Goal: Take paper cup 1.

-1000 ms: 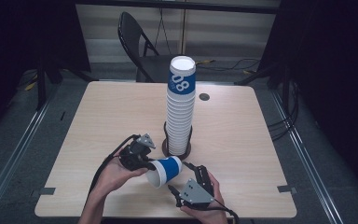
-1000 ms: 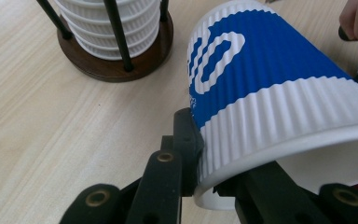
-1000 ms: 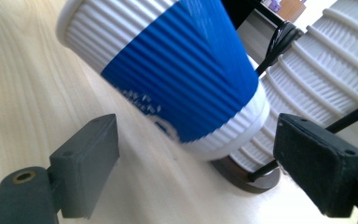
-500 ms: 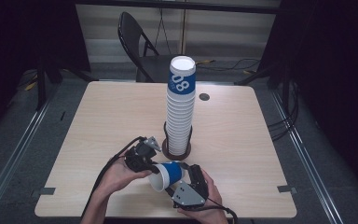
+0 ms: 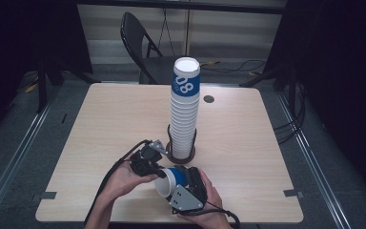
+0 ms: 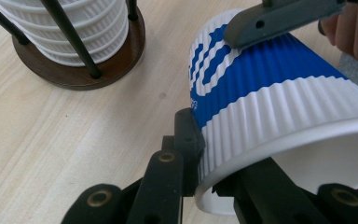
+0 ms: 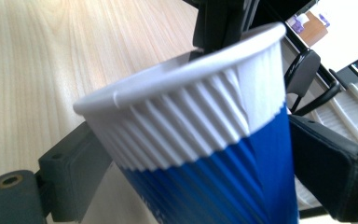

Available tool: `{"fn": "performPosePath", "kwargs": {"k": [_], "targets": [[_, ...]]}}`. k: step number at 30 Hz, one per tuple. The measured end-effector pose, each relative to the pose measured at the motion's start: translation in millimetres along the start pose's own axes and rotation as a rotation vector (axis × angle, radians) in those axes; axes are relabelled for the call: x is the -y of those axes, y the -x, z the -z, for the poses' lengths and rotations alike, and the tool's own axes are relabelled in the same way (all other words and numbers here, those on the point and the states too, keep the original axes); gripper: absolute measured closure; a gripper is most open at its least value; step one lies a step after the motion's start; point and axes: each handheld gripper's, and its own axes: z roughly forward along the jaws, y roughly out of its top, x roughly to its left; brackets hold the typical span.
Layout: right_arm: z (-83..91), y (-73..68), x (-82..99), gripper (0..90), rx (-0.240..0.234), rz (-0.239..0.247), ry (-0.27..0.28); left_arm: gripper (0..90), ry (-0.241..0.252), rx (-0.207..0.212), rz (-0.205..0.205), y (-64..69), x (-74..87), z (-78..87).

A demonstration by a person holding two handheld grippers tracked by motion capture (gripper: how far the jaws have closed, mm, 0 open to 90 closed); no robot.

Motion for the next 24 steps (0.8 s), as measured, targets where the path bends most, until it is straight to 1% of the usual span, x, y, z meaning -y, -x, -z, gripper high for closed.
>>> {"fn": "performPosePath", "kwargs": {"k": [2,3,5,7,8,10,14,16,17,20,22,24], "targets": [[-0.9,0.2,-1.4,9.1,0.002,0.002,0.004,83.9,0.011,0.004,0.002,1.0,-0.4,-0.6],[-1.5,0.0,-2.5,9.1,-0.003,0.003,0.009,83.9,0.008,0.000,-0.002,1.6,-0.7,-0.5],[-3.4,-0.4,-4.7,9.1,-0.007,0.009,0.010,83.9,0.012,0.001,0.006,2.4,-0.9,-1.1],[-4.9,-0.6,-6.8,10.8,-0.015,0.014,0.015,84.2,0.012,-0.003,0.008,2.2,-1.0,-1.1],[-5.8,-1.0,-8.0,11.8,-0.018,0.018,0.025,84.4,0.008,-0.002,0.001,1.3,-1.1,-0.9],[-6.8,-1.8,-9.9,12.9,-0.021,0.021,0.032,84.6,0.015,0.000,0.011,1.4,-1.0,-1.0],[-8.2,-2.3,-11.8,14.3,-0.030,0.030,0.038,84.7,0.014,0.004,0.008,2.2,-0.6,-1.4],[-8.9,-3.5,-12.7,14.7,-0.025,0.037,0.042,85.0,0.018,0.016,0.004,2.6,-0.8,-1.7],[-9.2,-3.7,-12.9,15.2,-0.024,0.041,0.043,84.9,0.022,0.014,0.003,3.2,-1.0,-1.9],[-9.6,-3.1,-12.5,16.2,-0.028,0.030,0.046,84.8,0.028,0.015,0.012,2.6,-0.2,-2.5],[-8.6,-2.9,-11.9,16.9,-0.025,0.027,0.052,84.5,0.041,0.023,0.011,1.6,0.9,-2.4],[-8.0,-2.2,-11.6,17.4,-0.028,0.013,0.065,84.1,0.060,0.024,0.021,1.6,1.9,-2.4]]}}
